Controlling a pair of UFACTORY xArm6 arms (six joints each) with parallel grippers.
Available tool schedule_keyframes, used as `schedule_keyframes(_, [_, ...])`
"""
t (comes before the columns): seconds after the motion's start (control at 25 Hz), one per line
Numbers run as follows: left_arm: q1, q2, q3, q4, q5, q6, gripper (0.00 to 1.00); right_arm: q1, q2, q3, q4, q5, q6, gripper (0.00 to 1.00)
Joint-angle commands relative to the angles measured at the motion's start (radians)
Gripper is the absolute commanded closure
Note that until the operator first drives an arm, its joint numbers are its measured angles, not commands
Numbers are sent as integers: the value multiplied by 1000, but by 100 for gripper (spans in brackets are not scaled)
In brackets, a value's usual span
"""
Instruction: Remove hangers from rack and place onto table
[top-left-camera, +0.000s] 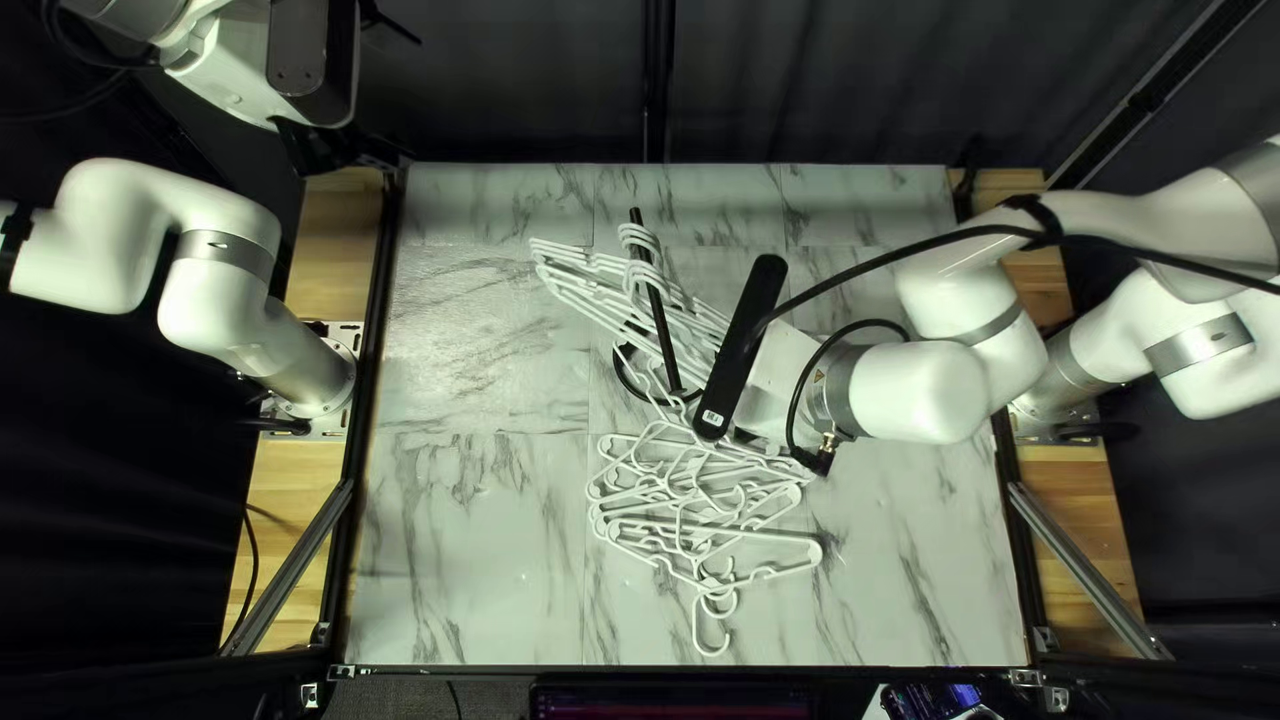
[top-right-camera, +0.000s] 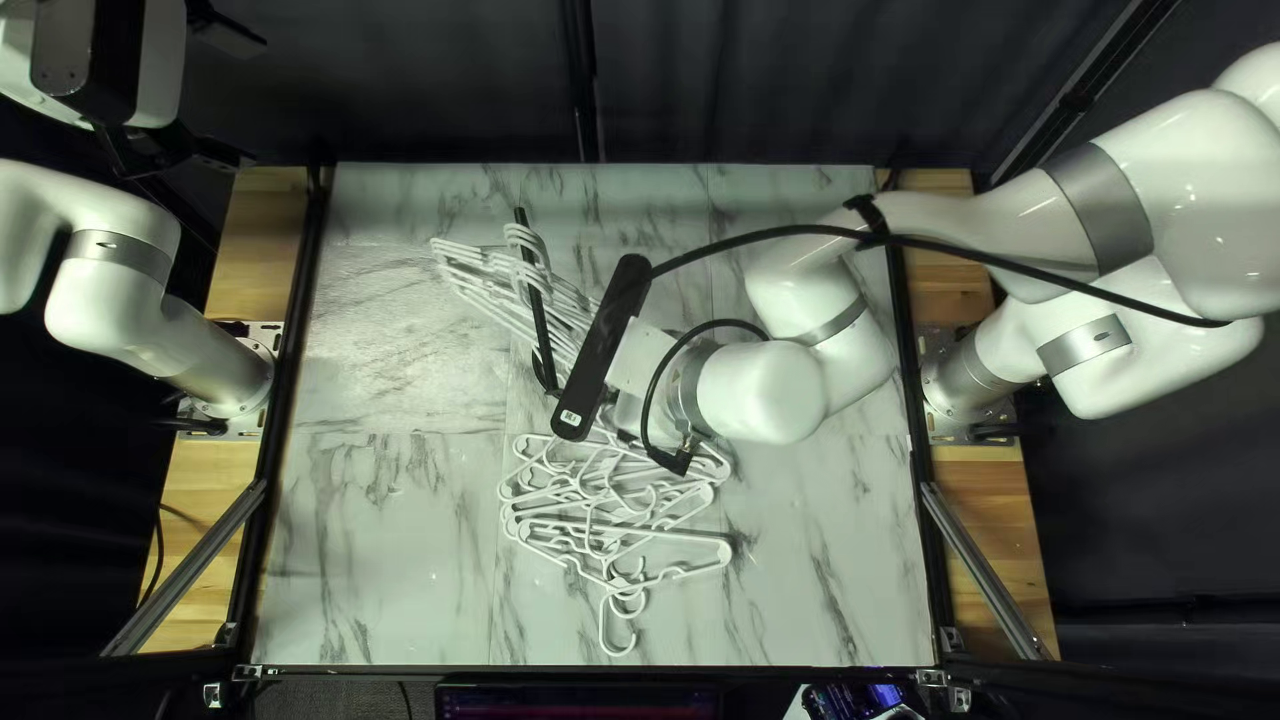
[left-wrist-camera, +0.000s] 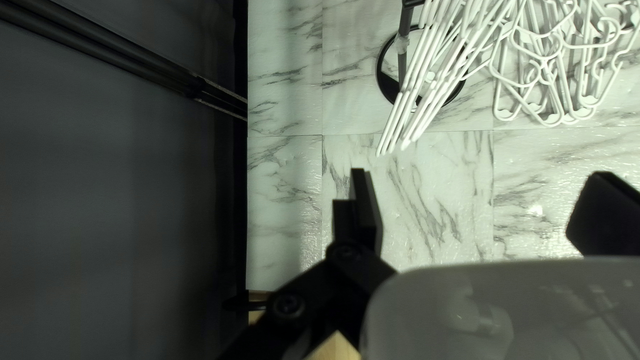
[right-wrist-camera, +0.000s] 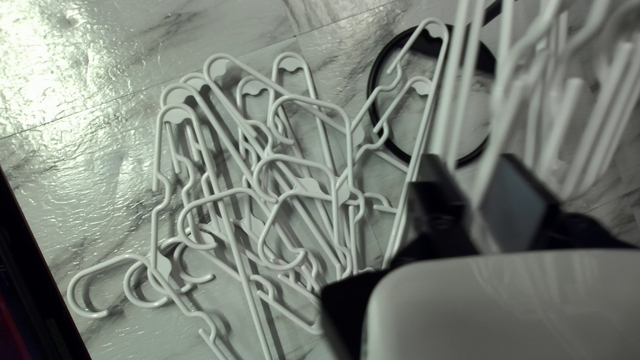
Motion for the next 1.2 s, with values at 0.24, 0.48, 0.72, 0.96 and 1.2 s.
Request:
schedule_keyframes(0.24, [0,0,0,0,0,0,0,13,-48,-42,14,96,-44,100])
schedule_keyframes(0.48, [0,0,0,0,0,0,0,72,-39,-91,-7,154,-35,100])
schedule_keyframes(0.72, [0,0,0,0,0,0,0,141,30,-162,-29,195,-23,100])
schedule_keyframes(0.96, [0,0,0,0,0,0,0,241,68,-173,-41,222,24,100])
schedule_keyframes(1.2, [0,0,0,0,0,0,0,363,108,-204,-65,286,43,100])
